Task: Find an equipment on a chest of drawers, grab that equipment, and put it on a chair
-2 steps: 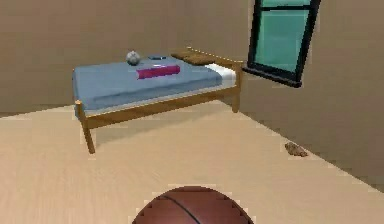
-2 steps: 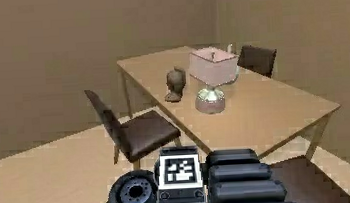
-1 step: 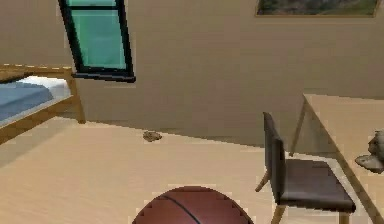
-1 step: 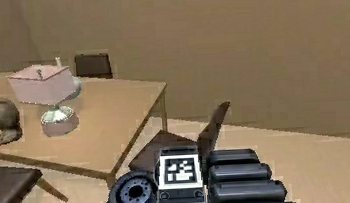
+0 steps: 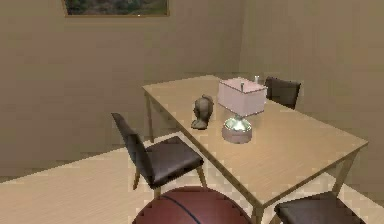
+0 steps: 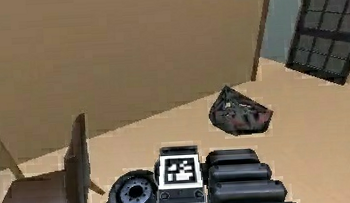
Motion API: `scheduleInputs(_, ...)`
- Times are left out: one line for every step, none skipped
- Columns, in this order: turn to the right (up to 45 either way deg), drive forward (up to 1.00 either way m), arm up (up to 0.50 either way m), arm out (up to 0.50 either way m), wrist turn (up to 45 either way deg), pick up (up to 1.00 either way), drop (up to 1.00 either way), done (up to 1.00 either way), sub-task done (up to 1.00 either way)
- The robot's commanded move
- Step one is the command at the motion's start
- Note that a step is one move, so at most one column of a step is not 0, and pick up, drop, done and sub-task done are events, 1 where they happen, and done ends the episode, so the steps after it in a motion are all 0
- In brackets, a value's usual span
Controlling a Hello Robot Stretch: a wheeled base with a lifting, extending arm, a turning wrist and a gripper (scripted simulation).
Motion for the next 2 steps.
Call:
scheduleInputs(9.0, 0.00, 0.00, 0.00, 0.0, 0.00, 0.00, 0.00, 0.00)
scheduleInputs(-45.0, 0.00, 0.00, 0.00, 0.0, 0.00, 0.00, 0.00, 0.00)
